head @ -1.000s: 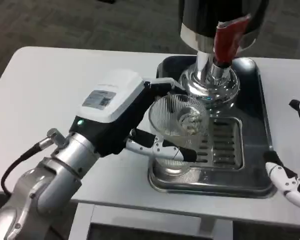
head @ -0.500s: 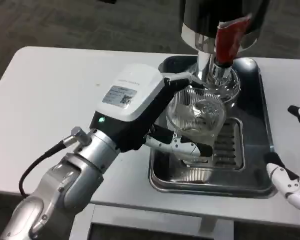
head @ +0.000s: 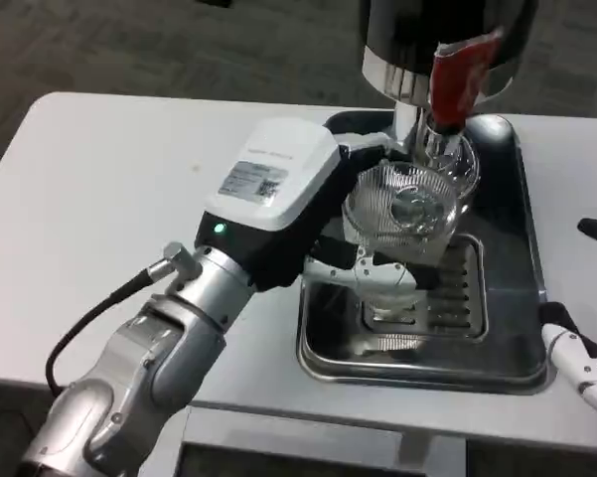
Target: Grasp the cup under the faucet to collect the drink, then remove the cup.
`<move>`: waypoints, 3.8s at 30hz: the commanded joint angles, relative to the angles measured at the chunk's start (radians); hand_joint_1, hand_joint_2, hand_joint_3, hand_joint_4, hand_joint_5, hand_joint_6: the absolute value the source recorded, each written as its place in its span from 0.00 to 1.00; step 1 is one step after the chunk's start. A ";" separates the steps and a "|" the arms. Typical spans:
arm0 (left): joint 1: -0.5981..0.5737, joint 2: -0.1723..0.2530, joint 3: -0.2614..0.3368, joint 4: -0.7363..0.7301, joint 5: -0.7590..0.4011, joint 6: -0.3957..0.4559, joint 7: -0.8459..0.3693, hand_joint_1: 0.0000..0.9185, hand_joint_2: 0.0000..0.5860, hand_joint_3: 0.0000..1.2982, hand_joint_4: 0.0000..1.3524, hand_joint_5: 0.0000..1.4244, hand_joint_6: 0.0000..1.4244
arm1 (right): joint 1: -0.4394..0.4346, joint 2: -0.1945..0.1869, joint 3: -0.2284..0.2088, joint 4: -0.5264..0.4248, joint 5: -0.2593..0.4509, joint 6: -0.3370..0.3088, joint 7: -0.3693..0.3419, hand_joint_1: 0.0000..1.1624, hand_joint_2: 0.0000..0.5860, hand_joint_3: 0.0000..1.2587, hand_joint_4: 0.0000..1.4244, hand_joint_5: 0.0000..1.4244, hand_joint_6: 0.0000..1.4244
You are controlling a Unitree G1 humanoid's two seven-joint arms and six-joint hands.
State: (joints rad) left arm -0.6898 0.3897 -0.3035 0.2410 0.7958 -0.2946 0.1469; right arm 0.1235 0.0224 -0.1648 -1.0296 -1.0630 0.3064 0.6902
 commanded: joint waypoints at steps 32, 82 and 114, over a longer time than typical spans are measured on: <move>0.158 0.011 0.071 -0.293 -0.048 0.084 -0.086 0.20 0.22 0.14 0.25 0.50 0.76 | 0.033 -0.079 -0.055 -0.016 0.111 0.053 -0.027 0.32 0.77 0.11 0.00 0.00 0.07; -0.214 0.100 0.353 -0.514 -1.161 0.513 -0.705 0.00 0.19 0.21 0.16 0.24 0.22 | 0.052 -0.102 -0.030 -0.018 0.148 0.086 -0.087 0.33 0.79 0.11 0.00 0.00 0.07; -0.109 0.164 0.188 -0.442 -0.866 0.343 -0.838 0.00 0.17 0.17 0.12 0.20 0.16 | 0.067 -0.141 -0.032 -0.018 0.200 0.125 -0.092 0.33 0.79 0.11 0.00 0.00 0.07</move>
State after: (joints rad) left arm -0.8202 0.5339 -0.0858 -0.1909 -0.1001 0.0760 -0.6520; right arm 0.1738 -0.1195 -0.1984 -1.0309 -0.8729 0.4267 0.6087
